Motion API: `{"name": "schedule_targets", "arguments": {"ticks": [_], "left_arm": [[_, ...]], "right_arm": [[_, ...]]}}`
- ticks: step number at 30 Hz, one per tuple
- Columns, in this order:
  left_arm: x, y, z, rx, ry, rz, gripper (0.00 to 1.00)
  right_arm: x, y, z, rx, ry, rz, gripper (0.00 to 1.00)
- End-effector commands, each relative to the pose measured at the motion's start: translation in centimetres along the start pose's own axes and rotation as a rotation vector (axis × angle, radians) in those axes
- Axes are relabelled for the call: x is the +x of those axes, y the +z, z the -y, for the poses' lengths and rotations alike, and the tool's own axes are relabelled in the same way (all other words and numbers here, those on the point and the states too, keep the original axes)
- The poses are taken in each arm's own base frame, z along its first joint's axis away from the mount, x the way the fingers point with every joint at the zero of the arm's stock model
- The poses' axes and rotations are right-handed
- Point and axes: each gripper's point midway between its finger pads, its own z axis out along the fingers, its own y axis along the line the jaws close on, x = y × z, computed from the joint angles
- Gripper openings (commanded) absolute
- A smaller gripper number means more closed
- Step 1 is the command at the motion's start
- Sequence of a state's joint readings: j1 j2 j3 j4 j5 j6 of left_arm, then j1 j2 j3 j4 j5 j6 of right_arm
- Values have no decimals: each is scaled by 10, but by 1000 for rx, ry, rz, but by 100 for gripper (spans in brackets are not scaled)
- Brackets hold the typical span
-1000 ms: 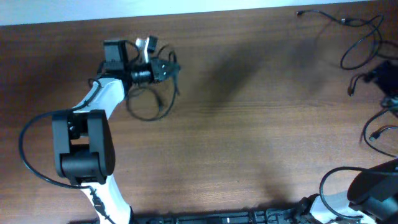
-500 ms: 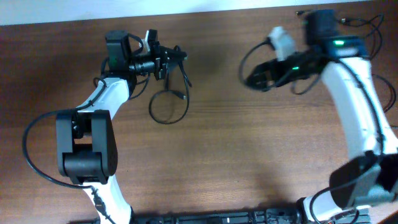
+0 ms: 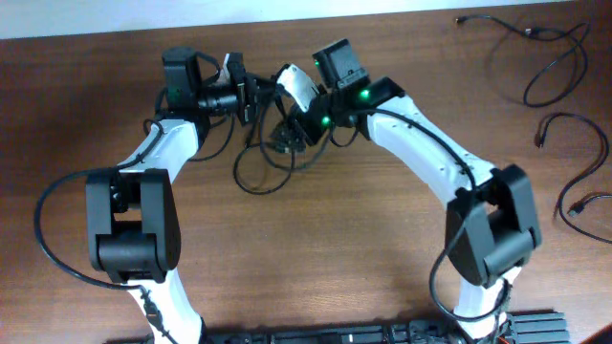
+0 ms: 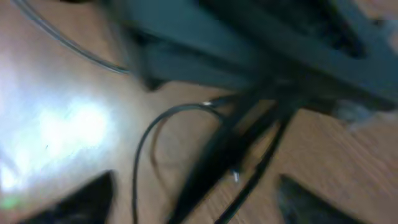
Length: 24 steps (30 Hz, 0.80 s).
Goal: Untangle cables
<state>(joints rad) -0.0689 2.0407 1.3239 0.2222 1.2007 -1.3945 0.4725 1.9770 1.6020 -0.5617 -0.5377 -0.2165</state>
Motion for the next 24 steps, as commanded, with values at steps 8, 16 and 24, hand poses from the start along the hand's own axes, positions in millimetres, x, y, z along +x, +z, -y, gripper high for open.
{"name": "schedule_targets", "arguments": {"ticks": [8,16,24], "left_arm": [[-7,-21,-6,4,620,-2,58],[-12,-37,-83,-286,643,19,99],[-4,-132,-68,-912,726,295,99]], "right_arm": [[59,-37,24,120,314,-216,4],[9,-166,98,351,321,96,4],[5,-226,113,440,338,168,4]]}}
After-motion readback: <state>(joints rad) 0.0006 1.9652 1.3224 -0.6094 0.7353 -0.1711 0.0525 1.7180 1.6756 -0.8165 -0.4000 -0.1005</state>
